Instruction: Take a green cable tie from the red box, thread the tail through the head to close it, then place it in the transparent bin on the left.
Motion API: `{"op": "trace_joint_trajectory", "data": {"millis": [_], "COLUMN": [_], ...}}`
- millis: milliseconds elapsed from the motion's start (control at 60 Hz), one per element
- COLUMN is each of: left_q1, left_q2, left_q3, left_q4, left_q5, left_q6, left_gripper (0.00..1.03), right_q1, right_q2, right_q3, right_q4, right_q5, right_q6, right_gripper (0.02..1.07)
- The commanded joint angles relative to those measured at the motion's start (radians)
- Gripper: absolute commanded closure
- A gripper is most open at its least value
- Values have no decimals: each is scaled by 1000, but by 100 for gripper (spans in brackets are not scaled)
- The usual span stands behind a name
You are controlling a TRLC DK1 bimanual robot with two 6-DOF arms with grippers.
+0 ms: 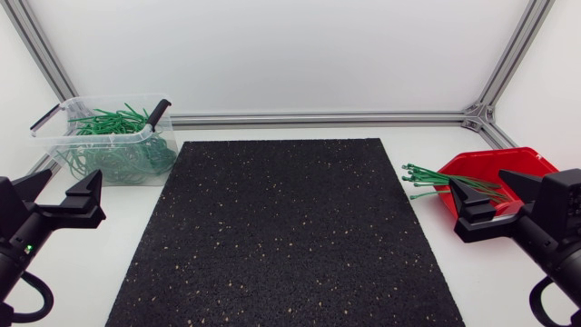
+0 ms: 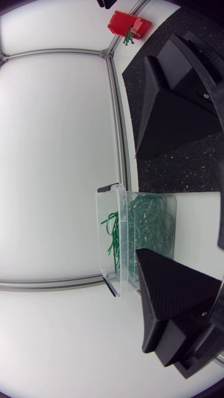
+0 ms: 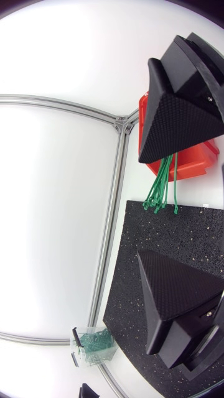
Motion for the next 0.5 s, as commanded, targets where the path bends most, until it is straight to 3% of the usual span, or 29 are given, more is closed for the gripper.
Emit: {"op": "trace_joint_trajectory", "data": {"millis": [0, 483], "left_q1": [-16, -83], "left_q2": [-50, -296], "left_q3": [-41, -150], "left_q4": [-14, -140], "left_q5": [-8, -46], "left_q6": [-26, -53], "left_gripper": [4, 4], "right_q1": [-14, -69], "right_q2": [-47, -293], "right_q3": [-51, -239], "right_q4": [22, 83], "right_q5": [-3, -23], "right_q6": [25, 101], "right_gripper": [6, 6]}}
